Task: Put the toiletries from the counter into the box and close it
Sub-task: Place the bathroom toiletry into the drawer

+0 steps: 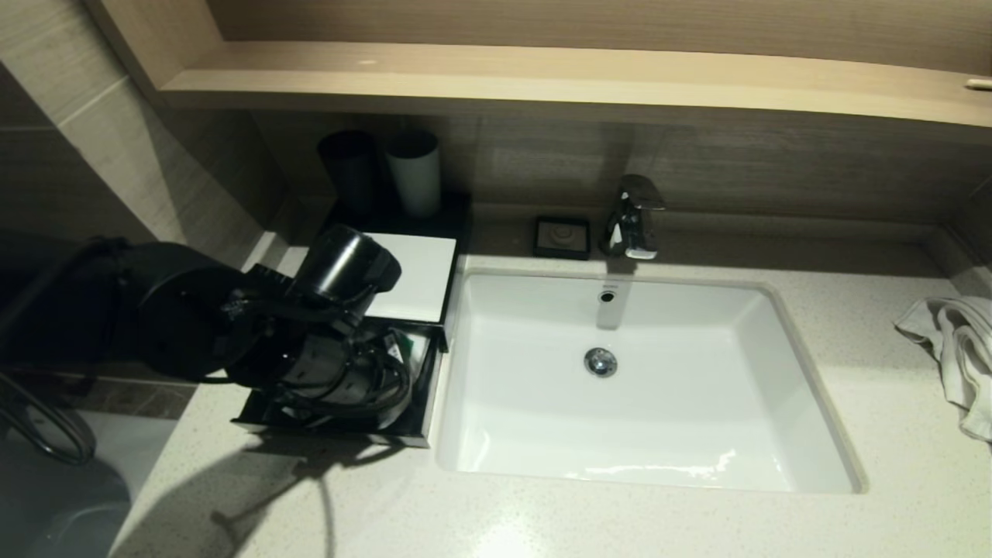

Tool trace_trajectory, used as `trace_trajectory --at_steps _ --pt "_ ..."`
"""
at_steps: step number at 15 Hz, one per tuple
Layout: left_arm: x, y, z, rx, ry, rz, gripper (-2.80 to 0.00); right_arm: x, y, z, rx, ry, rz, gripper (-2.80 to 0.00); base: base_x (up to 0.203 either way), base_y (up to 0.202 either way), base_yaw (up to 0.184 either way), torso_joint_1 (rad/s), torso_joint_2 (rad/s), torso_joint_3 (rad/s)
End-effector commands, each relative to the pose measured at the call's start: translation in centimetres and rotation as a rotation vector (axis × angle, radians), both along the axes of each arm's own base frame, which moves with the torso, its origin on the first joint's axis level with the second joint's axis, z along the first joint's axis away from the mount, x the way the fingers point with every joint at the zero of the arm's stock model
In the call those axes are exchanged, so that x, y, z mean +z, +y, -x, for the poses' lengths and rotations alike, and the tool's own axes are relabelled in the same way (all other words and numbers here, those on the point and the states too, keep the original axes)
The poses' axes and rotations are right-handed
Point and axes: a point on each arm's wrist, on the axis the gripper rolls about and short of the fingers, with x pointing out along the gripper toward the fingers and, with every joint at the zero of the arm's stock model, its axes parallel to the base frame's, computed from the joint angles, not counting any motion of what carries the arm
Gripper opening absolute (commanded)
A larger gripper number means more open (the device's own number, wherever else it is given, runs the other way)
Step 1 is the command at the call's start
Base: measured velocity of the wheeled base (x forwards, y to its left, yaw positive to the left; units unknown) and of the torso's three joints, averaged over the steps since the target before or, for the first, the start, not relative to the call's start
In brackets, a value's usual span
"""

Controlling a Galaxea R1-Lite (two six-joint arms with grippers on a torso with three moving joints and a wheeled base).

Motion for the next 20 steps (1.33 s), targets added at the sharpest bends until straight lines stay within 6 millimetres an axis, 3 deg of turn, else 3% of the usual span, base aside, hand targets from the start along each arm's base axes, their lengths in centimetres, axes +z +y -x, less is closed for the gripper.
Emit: trace_trajectory --at_steps 1,19,20 --pt "-0.43 -0.23 -0.31 0.025 0.007 -0.008 -2.8 0.0 0.0 0.0 0.001 0.0 0.001 -2.8 0.0 0.0 0.0 0.0 0.0 0.0" --pt "-1.02 -0.79 -0.9 0.06 -0.019 -0.04 -2.8 0.0 0.0 0.0 0.001 0.0 0.001 -2.8 0.0 0.0 0.0 0.0 0.0 0.0" --pt "-1.0 -0.79 -0.96 0.071 -0.033 -0.048 -0.63 0.0 0.0 0.0 0.0 0.0 0.001 -2.8 0.0 0.0 0.0 0.0 0.0 0.0"
